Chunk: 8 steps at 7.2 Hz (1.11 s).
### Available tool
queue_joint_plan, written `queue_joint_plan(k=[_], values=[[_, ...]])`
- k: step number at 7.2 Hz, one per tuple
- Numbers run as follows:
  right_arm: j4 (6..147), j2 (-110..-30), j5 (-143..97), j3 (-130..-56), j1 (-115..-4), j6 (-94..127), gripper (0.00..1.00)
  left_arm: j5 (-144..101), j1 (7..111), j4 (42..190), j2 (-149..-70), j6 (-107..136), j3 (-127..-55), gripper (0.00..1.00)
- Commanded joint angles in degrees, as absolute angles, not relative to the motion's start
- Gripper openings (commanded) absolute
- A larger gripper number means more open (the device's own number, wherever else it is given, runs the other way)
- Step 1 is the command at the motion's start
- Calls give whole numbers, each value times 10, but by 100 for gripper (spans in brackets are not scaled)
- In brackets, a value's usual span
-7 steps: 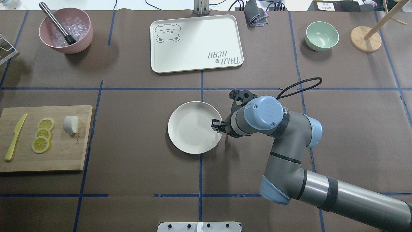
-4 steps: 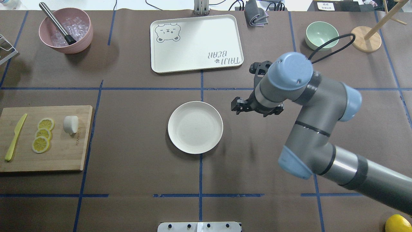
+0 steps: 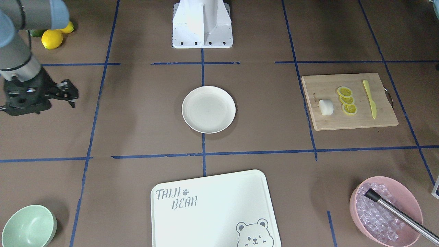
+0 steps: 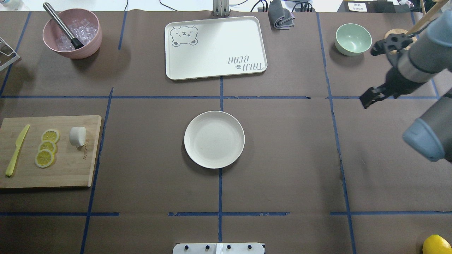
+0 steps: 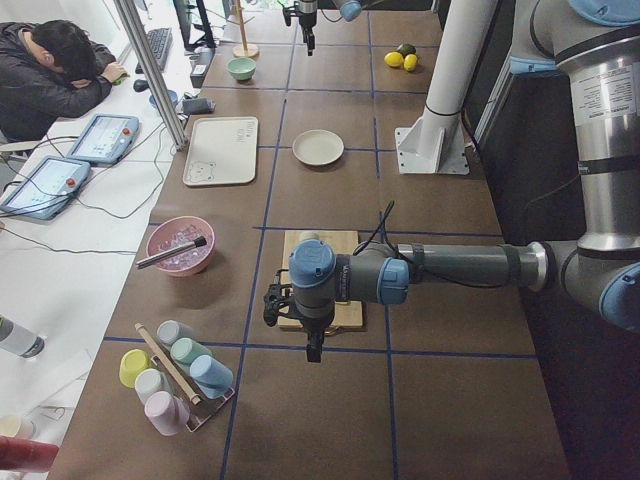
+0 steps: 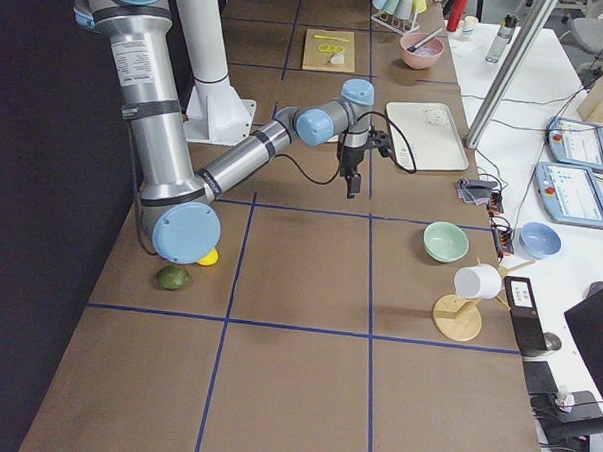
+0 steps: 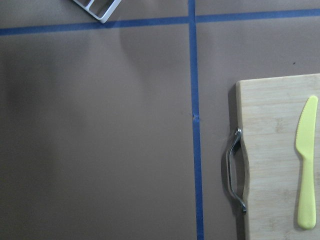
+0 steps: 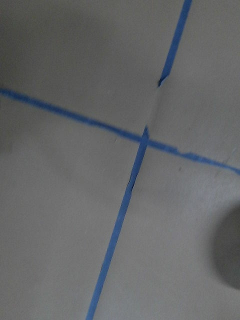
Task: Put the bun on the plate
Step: 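Release the plate and withdraw the right gripper away from it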
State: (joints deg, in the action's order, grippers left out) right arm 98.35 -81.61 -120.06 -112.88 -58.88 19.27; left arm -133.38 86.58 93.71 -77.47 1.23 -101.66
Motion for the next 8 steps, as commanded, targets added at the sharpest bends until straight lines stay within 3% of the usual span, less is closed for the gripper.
queue_joint_plan(k=[1, 4, 6, 8], values=[[983, -936, -1237, -1141, -712, -54, 100, -1334, 865, 939, -791, 12, -1007, 100], [983, -1047, -1276, -1110, -860, -248, 100, -1335, 865, 969, -846, 16, -1003, 100], [983, -1064, -1283, -1107, -892, -179, 100, -1340, 864, 960, -881, 13, -987, 100], [983, -1059, -1281, -1108, -891, -99, 100, -1346, 813, 1009, -882, 16, -1018, 100]])
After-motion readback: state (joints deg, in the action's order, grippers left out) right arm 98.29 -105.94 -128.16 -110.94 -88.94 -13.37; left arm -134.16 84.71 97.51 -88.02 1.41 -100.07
